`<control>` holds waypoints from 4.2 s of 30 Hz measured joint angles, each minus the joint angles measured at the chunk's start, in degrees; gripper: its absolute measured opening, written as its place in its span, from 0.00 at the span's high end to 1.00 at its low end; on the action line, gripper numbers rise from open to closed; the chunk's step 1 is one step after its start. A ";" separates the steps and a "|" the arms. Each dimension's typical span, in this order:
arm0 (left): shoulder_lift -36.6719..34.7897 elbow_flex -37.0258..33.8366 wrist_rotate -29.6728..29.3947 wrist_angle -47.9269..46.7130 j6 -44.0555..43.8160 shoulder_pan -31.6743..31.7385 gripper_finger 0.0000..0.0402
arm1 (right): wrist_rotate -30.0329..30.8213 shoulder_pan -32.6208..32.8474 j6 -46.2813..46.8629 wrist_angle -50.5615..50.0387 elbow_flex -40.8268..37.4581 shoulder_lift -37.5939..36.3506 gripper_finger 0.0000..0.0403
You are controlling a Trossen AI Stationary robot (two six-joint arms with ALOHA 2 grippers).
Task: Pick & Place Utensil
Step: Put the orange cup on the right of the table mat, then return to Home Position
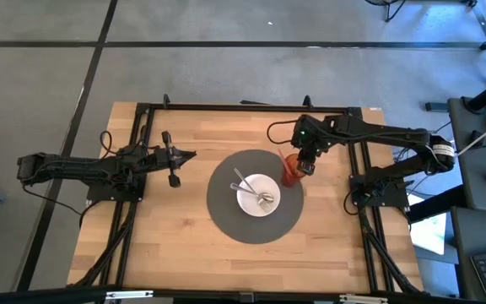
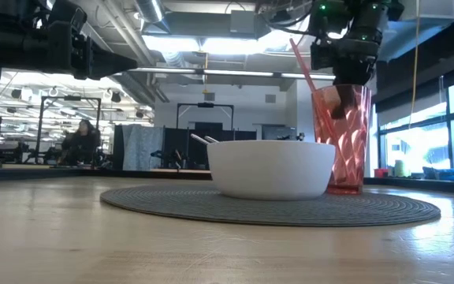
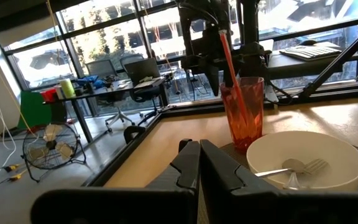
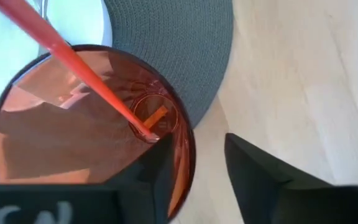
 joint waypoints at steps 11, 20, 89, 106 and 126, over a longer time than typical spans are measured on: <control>-0.01 0.00 0.00 0.00 0.00 0.00 0.99 | 0.04 0.00 -5.06 -7.38 12.56 -0.56 0.54; -0.01 0.00 -7.30 -1.70 2.44 0.00 0.99 | -7.48 2.48 -9.86 19.81 6.23 -23.24 0.67; 0.88 -0.02 12.88 3.05 1.73 0.05 1.00 | -1.24 14.12 -4.61 57.14 -59.87 -71.10 0.99; -25.75 0.00 10.69 -20.38 3.07 -2.51 1.00 | -0.46 15.21 -5.73 53.07 -59.00 -72.87 0.99; -27.30 -3.52 10.60 -21.12 4.88 -3.27 0.99 | -4.46 15.19 -5.70 55.62 -59.76 -72.35 0.99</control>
